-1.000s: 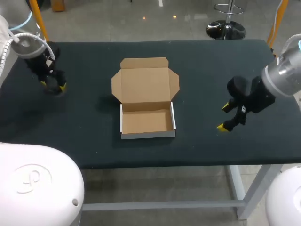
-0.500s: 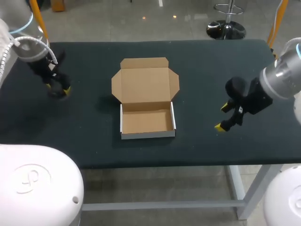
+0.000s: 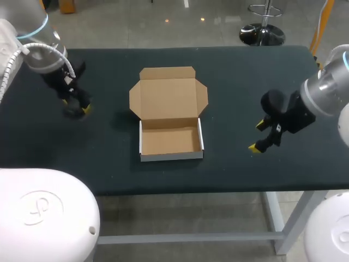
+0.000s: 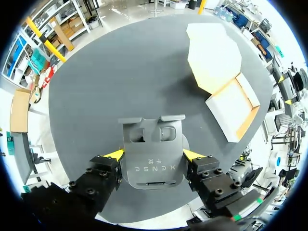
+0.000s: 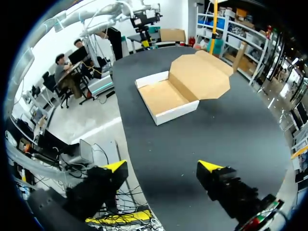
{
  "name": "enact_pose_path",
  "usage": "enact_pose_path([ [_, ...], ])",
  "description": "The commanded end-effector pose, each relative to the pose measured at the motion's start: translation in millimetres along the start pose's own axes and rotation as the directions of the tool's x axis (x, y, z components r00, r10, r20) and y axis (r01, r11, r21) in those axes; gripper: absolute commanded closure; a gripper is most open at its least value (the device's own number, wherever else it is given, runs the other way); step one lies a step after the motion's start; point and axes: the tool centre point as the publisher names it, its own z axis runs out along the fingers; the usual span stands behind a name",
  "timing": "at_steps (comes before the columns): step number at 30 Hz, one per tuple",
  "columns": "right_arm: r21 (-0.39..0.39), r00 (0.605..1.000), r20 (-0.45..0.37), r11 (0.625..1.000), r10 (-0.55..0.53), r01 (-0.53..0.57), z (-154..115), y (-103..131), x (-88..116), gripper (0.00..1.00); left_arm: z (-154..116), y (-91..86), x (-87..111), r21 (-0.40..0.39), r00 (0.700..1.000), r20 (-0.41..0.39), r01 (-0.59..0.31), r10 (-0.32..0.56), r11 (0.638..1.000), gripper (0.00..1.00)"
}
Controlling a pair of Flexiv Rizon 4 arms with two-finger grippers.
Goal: Assemble the packaging by folding the flat box into shape, placing the metal phone stand inside, and closing the box properly
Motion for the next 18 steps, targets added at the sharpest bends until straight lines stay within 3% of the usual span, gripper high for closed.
enact_pose_path([
  [1,-0.002,1.000,-0.006,1.000,-0.001,0.001,-2,-1,0,0.00,-6,3.9,13.4,0.005,1.000,0.011,-0.002,0.002,1.000,1.00],
  [18,-0.002,1.000,-0.006,1.000,-0.001,0.001,-2,-1,0,0.00,-11,-8.5,83.4,-0.035,0.998,-0.003,-0.067,0.067,0.997,1.00],
])
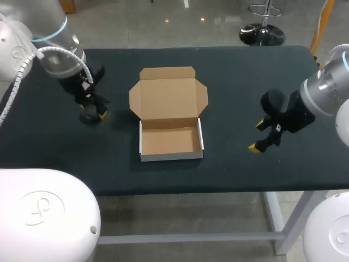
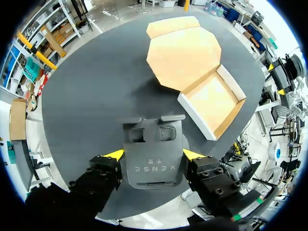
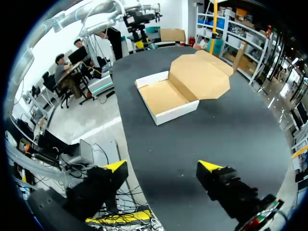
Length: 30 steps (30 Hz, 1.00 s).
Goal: Assemble the packaging by folding the flat box into shape, placing the metal phone stand inside, and closing the box properly
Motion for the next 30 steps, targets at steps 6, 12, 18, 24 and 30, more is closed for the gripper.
enact_pose_path([
  [6,-0.004,1.000,-0.006,1.000,-0.002,0.002,-2,-1,0,0.00,1,-14.0,41.7,-0.029,1.000,0.017,-0.013,0.013,0.999,1.00],
  [12,-0.004,1.000,-0.006,1.000,-0.002,0.002,-2,-1,0,0.00,4,-23.6,70.4,-0.034,0.999,0.027,-0.020,0.021,0.999,1.00],
  [18,-0.004,1.000,-0.006,1.000,-0.002,0.002,-2,-1,0,0.00,2,-30.1,92.7,-0.031,0.999,0.023,-0.031,0.032,0.999,1.00],
  [24,-0.004,1.000,-0.006,1.000,-0.002,0.002,-2,-1,0,0.00,6,-36.1,107.8,-0.038,0.999,0.017,-0.031,0.032,0.999,1.00],
  [30,-0.004,1.000,-0.006,1.000,-0.002,0.002,-2,-1,0,0.00,12,-38.8,119.7,-0.034,1.000,0.025,-0.017,0.018,0.999,1.00],
])
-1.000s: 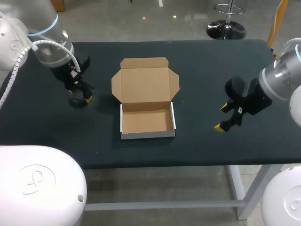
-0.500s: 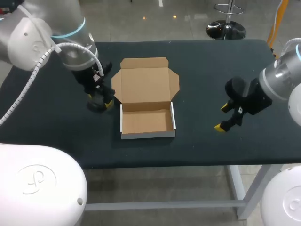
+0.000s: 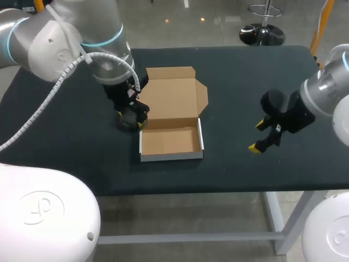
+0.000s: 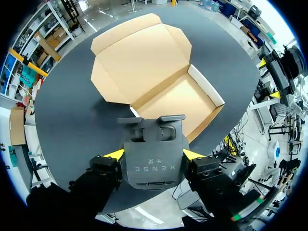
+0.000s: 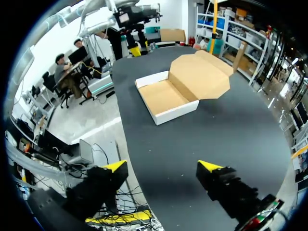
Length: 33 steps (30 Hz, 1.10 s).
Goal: Assemble the packaging by folding the flat box into shape, placing the metal phone stand inside, and closing the box properly
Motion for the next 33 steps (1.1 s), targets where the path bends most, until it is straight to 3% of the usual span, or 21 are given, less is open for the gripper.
enact_pose_path([
  [1,-0.003,1.000,-0.006,1.000,-0.002,0.002,-3,-1,0,0.00,5,-3.4,9.7,-0.003,1.000,0.026,0.009,-0.009,1.000,1.00],
  [9,-0.003,1.000,-0.006,1.000,-0.002,0.002,-3,-1,0,0.00,14,-4.0,22.5,0.008,0.998,0.037,0.052,-0.052,0.999,1.00],
  [23,-0.003,1.000,-0.006,1.000,-0.002,0.002,-3,-1,0,0.00,41,-29.8,54.3,0.008,0.995,0.070,0.070,-0.071,0.998,1.00],
  [33,-0.003,1.000,-0.006,1.000,-0.002,0.002,-3,-1,0,0.00,55,-46.8,53.0,0.043,0.997,0.061,0.055,-0.057,0.998,1.00],
])
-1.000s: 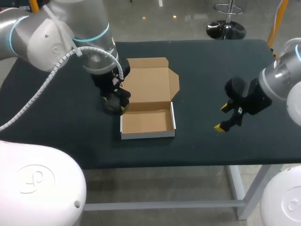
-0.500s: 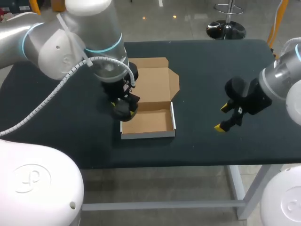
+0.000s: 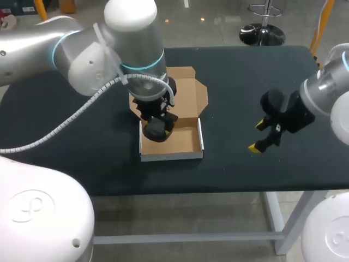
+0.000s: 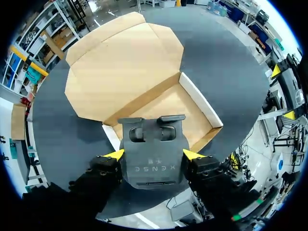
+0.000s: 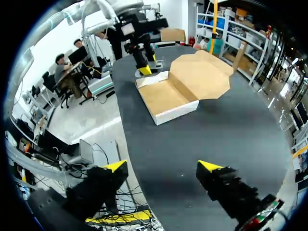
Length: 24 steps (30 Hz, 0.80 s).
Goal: Assemble the packaging by folding the flat box into shape, placing the metal phone stand inside, and closing the box properly
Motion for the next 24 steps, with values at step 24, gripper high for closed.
enact_pose_path([
  [24,-0.004,1.000,-0.005,1.000,-0.002,0.002,-3,-1,0,0.00,59,-32.3,21.5,0.002,0.999,-0.006,-0.054,0.054,0.999,1.00],
])
